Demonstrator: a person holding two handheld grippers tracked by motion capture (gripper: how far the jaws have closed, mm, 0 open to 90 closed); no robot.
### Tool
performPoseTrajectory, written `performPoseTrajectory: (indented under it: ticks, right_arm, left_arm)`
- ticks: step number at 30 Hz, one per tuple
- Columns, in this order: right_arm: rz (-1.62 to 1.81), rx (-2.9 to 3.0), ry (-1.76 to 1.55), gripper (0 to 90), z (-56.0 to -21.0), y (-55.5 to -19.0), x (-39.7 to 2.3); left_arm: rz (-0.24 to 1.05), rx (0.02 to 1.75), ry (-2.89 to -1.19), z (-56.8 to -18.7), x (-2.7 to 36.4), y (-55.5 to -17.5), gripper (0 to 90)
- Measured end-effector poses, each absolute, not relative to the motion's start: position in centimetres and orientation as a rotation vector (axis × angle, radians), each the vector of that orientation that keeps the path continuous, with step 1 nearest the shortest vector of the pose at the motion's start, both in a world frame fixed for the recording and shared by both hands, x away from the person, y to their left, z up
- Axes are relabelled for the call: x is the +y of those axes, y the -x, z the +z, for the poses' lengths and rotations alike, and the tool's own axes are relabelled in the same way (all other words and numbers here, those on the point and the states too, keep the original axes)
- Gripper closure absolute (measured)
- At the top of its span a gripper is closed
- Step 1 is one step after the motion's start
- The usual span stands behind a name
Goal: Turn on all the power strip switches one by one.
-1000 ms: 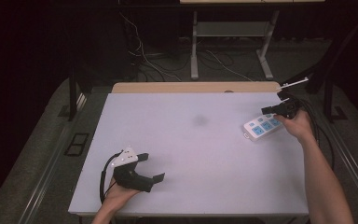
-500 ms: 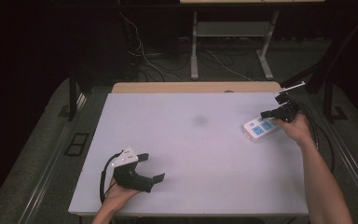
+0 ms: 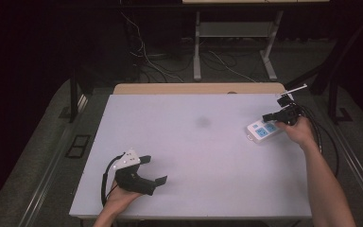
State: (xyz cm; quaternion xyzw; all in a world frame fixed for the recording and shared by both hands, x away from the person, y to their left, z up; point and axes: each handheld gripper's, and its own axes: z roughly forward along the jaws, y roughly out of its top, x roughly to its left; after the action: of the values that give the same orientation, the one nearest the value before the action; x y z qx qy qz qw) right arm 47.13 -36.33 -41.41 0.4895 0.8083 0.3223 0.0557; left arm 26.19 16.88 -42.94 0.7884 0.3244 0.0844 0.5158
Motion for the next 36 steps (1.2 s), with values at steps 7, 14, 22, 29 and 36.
performPoseTrajectory:
  ticks: [7, 14, 22, 29, 36]
  right_arm:
    - [0.954, 2.456, -1.471, 90.0, -41.35, -47.03, -36.12]
    - [0.991, 2.437, -1.476, 90.0, -41.67, -46.87, -36.38]
    - [1.017, 2.417, -1.502, 90.0, -41.91, -46.78, -36.54]
    - [1.023, 2.391, -1.507, 90.0, -42.06, -46.47, -36.47]
    - [0.999, 2.384, -1.512, 90.0, -42.10, -46.39, -36.25]
  left_arm:
    - [0.202, 0.777, -1.898, -42.97, 16.79, -26.19, 0.0]
    - [0.203, 0.776, -1.901, -42.97, 16.80, -26.16, 0.0]
    - [0.204, 0.772, -1.901, -42.98, 16.66, -26.11, 0.0]
    - [0.202, 0.770, -1.904, -43.03, 16.58, -26.10, 0.0]
    - [0.201, 0.766, -1.902, -42.99, 16.43, -25.97, 0.0]
